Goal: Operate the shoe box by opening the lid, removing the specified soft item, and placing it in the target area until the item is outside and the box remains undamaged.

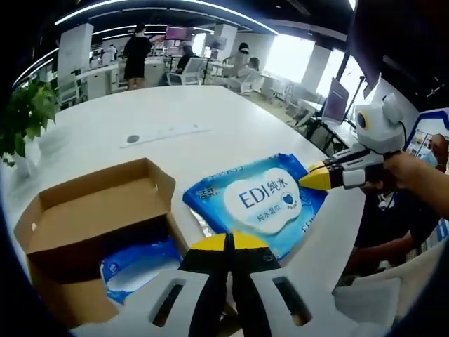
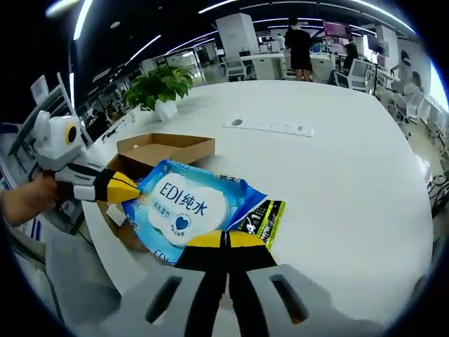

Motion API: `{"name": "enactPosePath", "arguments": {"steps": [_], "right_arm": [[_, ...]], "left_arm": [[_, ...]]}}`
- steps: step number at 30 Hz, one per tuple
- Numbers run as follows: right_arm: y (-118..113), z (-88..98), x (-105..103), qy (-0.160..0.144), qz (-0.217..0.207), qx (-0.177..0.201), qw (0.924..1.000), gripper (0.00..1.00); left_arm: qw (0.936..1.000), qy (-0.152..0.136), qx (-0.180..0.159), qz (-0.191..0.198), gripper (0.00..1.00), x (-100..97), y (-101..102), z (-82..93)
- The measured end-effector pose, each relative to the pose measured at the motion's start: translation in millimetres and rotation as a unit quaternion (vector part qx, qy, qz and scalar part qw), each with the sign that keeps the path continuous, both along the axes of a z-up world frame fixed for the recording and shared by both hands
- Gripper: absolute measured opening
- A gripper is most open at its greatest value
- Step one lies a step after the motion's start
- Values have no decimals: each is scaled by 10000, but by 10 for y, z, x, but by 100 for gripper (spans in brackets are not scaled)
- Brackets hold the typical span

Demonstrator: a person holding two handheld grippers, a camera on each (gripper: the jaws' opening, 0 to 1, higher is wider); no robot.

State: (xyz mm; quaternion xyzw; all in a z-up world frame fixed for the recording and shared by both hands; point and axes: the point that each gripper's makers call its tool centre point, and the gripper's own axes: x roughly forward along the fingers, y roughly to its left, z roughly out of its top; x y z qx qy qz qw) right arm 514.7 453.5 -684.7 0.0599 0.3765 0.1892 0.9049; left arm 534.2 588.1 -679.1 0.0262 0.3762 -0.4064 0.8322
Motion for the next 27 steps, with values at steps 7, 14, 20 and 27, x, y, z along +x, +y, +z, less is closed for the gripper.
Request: {"name": "enactPosePath", "arguments": {"steps": [7, 14, 20, 27], "right_arm": [[-73, -118, 130, 34, -54, 15, 10000, 0], [-107, -234, 221, 60, 27, -88, 9999, 0], [-200, -329, 256, 116, -33, -99, 9999, 0], [-249, -443, 299, 192, -118, -52, 9997, 0]], "left_arm": [[9998, 26, 153, -99, 0, 130, -83, -111], [9982, 26, 490, -344, 0, 185, -137, -273], [9953, -72, 776, -577, 0, 227, -239, -353], [9896, -145, 1127, -884, 0, 276, -299, -471]]}}
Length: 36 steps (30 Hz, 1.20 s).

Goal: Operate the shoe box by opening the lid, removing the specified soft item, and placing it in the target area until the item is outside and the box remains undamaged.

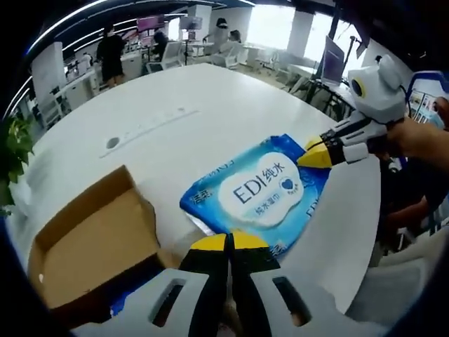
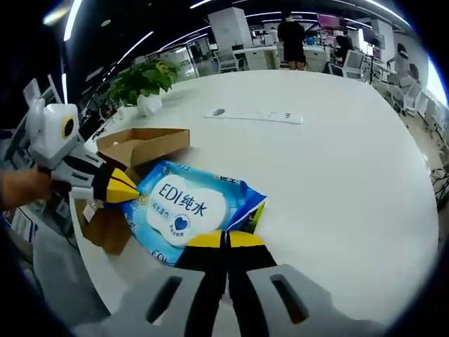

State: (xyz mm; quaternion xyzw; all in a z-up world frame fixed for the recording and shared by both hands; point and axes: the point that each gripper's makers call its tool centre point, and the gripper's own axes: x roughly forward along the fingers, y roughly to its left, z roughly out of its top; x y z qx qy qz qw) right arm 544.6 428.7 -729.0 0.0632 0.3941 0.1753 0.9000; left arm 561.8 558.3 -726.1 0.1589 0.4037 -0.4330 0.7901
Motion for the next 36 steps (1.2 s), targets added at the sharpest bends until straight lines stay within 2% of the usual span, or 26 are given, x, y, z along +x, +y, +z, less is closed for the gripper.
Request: {"name": "enactPosePath", "arguments": {"steps": [10, 17, 26, 31, 36], "right_arm": [[-19, -160, 58, 92, 39, -58, 9999, 0], [-69, -266, 75, 122, -43, -10, 9999, 0], [-52, -305, 90, 56, -107, 95, 9999, 0], [-19, -333, 78, 28, -87, 73, 9999, 0], [-37, -369, 80, 39, -101, 47, 9999, 0]], "left_arm": [[9985, 24, 463, -293, 0, -3, -31, -231], [9962, -76, 704, -497, 0, 8, -60, -309], [9948, -219, 817, -565, 0, 19, -31, -295], [9953, -178, 801, -521, 0, 13, 2, -311], [9926, -305, 936, -704, 0, -7, -7, -328]]}}
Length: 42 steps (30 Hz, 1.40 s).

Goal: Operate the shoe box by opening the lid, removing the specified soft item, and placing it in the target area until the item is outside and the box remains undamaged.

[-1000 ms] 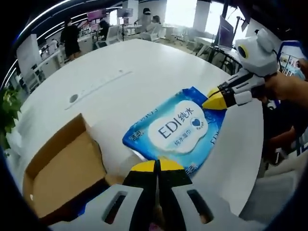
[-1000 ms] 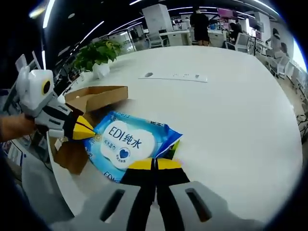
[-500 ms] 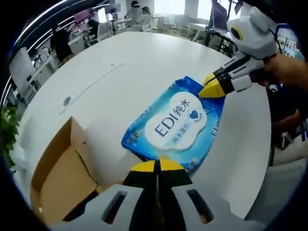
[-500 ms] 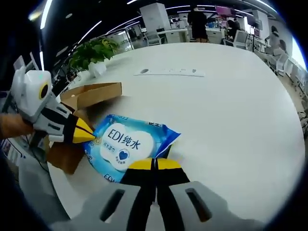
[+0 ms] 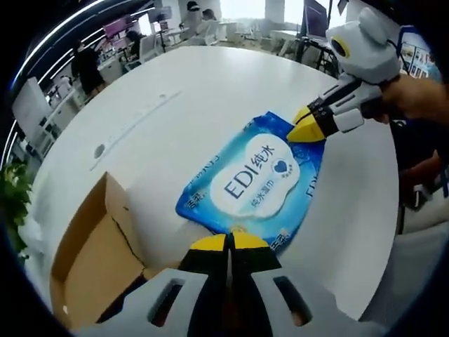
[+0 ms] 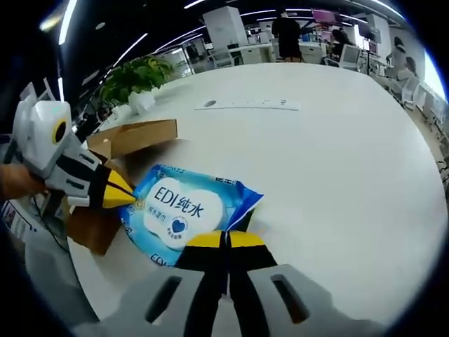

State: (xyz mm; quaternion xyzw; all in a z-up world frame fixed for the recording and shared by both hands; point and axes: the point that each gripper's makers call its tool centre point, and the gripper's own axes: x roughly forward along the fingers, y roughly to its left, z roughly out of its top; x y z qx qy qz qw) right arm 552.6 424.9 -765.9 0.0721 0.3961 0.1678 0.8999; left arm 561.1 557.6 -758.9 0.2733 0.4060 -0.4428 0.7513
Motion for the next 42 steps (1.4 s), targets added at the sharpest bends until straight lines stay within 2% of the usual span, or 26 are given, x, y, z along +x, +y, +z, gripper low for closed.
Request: {"name": "enactPosePath", "arguments": {"steps": [10, 16, 31, 42], "right_arm": [[-29, -23, -32, -43, 20, -157, 9999, 2], [-47, -9, -47, -31, -13, -139, 9999, 4], [-134, 158, -137, -175, -19, -295, 9994, 5], [-38, 366, -218, -335, 330, -494, 9977, 11]], "left_arm": [[9998, -202, -48, 3, 1, 0, 18, 42], [9993, -354, -61, -44, 7, -24, 55, 87], [9974, -313, -618, 219, 11, -119, 27, 368], [9945, -366, -910, 366, 14, -155, 166, 574]]}}
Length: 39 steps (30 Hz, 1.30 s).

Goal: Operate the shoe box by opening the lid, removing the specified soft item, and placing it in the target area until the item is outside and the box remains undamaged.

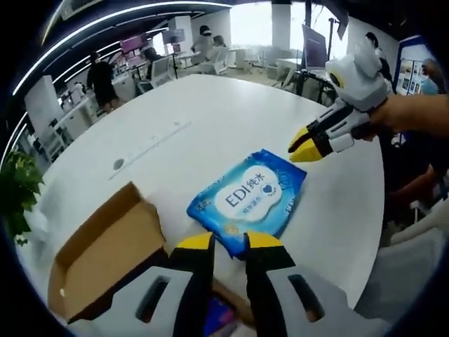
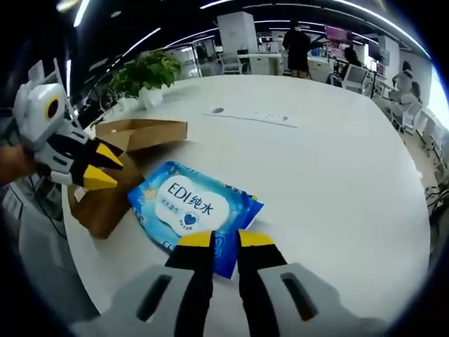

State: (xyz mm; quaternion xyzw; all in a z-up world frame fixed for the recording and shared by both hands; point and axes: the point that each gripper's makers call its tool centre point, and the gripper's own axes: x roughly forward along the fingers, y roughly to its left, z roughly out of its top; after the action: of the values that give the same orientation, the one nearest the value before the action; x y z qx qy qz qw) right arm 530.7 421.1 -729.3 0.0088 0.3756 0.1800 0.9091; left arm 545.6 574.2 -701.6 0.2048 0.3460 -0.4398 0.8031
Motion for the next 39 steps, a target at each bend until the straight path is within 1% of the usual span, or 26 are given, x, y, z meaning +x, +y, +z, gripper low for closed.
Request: {"name": "enactPosePath", "arguments": {"steps": [7, 12, 14, 18, 20, 21, 24, 27, 33, 39], "right_arm": [[107, 162, -24, -128, 223, -118, 9996, 14], [217, 281, -25, -216, 361, -145, 9990, 16], [283, 331, -33, -251, 443, -153, 9986, 17], [390, 404, -25, -362, 622, -219, 9972, 20], [457, 434, -20, -376, 699, -184, 9967, 20], [500, 456, -20, -400, 757, -203, 9961, 21], [591, 492, -7, -447, 884, -227, 9948, 22], [702, 533, 16, -509, 1030, -235, 9931, 22], [906, 610, 52, -593, 1263, -206, 9900, 22], [1129, 686, 93, -678, 1528, -187, 9857, 22]], "left_arm": [[9999, 17, -140, 32, 16, -11, 112, 104], [9995, 103, -304, 33, 17, -30, 177, 160], [9992, 150, -355, 57, 18, -37, 217, 174], [9989, 149, -434, 31, 19, -60, 296, 222], [9984, 163, -544, -4, 21, -68, 332, 249], [9981, 217, -582, 2, 21, -74, 362, 249], [9979, 190, -612, 9, 24, -76, 449, 259], [9979, 208, -617, -11, 27, -81, 517, 248], [9982, 231, -558, 32, 28, -56, 721, 181], [9990, 259, -368, -9, 30, -62, 918, 90]]}}
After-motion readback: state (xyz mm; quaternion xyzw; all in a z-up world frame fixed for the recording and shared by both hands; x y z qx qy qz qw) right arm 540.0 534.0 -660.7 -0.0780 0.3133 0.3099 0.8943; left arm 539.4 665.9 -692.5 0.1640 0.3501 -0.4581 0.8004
